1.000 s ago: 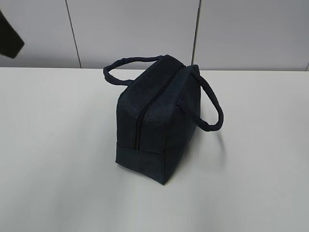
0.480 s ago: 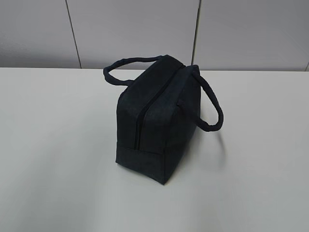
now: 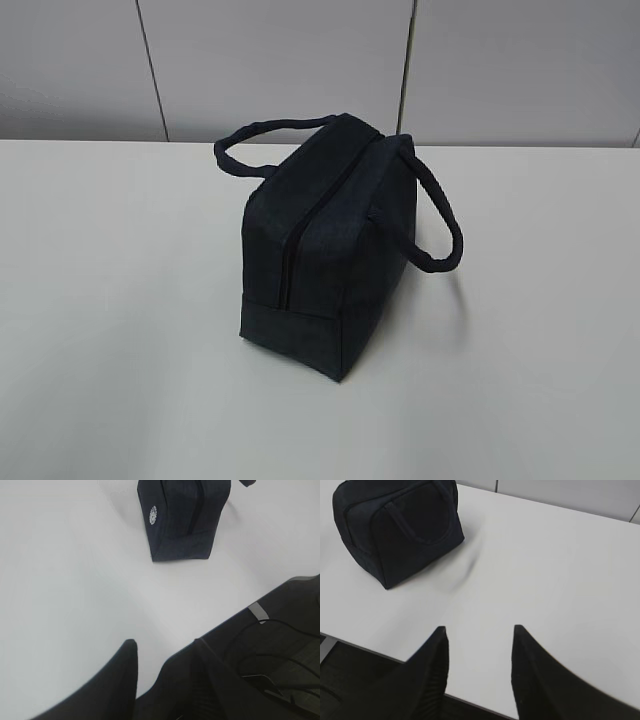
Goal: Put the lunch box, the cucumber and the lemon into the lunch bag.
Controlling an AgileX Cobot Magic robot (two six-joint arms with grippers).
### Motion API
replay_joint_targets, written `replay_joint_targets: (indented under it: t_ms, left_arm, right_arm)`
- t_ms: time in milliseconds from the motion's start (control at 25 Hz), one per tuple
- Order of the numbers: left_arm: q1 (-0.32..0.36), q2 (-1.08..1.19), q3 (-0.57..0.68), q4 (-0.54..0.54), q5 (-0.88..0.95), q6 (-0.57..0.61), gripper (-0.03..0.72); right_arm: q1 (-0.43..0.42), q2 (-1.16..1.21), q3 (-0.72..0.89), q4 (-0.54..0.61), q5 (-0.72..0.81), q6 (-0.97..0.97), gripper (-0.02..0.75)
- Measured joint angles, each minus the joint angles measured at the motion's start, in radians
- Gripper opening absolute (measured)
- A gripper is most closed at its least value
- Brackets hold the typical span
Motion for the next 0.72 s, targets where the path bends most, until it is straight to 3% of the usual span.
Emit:
replay_joint_targets:
  t_ms: [440,720]
  left_arm:
    - [0.000,-0.360,0.285,0.006,-0.054,0.017,0.239]
    - [0.000,-0.505,0.370,0.020,-0.060,0.017,0.239]
  right_arm:
    - [0.000,-0.143,0.238,-0.004,-0.007,-0.002,0.316]
    - [0.000,-0.207,0.331,-0.007,-0.057,-0.004,0.316]
